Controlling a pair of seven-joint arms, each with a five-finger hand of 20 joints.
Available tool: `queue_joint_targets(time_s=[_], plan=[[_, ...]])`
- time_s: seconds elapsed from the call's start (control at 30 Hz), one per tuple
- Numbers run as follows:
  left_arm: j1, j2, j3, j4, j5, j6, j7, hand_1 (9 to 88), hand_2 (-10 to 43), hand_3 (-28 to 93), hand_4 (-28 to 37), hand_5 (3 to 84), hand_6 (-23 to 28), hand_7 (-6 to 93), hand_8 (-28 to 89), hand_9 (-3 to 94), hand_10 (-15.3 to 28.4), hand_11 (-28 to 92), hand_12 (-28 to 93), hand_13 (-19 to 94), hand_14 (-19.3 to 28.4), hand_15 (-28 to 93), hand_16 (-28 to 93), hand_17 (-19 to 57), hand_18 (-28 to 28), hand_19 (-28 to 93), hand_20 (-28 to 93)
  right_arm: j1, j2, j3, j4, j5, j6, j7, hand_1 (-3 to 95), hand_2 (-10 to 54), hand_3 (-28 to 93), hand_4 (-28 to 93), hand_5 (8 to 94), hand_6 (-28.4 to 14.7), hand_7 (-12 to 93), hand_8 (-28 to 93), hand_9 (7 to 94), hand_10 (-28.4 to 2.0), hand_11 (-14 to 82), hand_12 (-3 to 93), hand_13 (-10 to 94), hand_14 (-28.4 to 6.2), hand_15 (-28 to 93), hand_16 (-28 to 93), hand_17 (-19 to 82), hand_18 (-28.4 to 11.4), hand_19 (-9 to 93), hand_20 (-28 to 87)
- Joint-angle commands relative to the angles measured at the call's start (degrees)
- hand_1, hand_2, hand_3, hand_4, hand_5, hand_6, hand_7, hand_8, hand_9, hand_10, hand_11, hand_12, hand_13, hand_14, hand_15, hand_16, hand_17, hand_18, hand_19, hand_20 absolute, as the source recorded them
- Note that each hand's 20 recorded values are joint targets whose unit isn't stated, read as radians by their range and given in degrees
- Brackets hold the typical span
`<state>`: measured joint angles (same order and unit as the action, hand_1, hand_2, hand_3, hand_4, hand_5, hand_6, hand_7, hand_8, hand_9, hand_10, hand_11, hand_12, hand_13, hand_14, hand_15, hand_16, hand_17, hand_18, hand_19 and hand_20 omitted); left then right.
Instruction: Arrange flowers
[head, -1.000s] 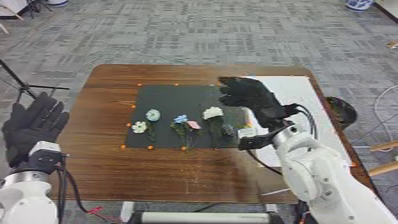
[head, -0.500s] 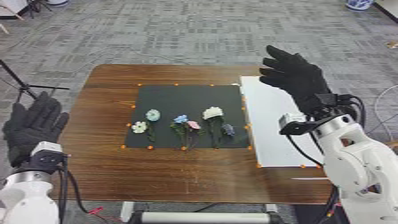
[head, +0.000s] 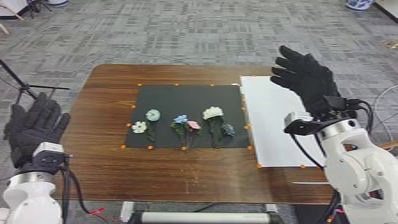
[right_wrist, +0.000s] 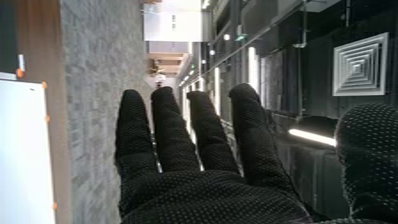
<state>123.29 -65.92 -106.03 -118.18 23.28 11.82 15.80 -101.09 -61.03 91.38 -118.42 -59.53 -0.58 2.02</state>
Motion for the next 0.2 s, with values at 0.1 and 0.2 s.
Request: queue_joint_targets(time_s=[0.1, 0.2], plan=[[-0.30, 0.56, 0.31, -0.45, 1.04, -1.75, -1.08, 20.7, 15.7, 65, -28.3, 33.6, 7.6, 2.5, -7, 23.0, 12.2, 11, 6, 14, 8.5, 6, -4, -8.0, 8.7, 23, 6, -1.31, 0.11, 0.92, -0.90, -0.48, 0.88, -0.98, 9.4, 14.0, 71, -22, 37.0, -4.7, 4, -7, 32.9, -16.1, 2.2, 13.1, 27, -15.6, 5, 25, 8, -17.4, 33, 14], [-0.38, 0.60, 0.41, -0.40, 1.23, -1.97, -1.17, 20.6, 15.7, 66, -28.3, 33.9, 7.8, 2.6, -7, 23.3, 12.3, 11, 6, 15, 8.8, 6, -4, -7.9, 8.9, 23, 6, -1.32, 0.37, 0.77, -0.89, -0.40, 0.90, -0.99, 9.5, 13.9, 71, -22, 37.0, -4.7, 4, -7, 32.9, -16.1, 2.1, 13.1, 27, -15.5, 5, 25, 8, -17.4, 33, 14]])
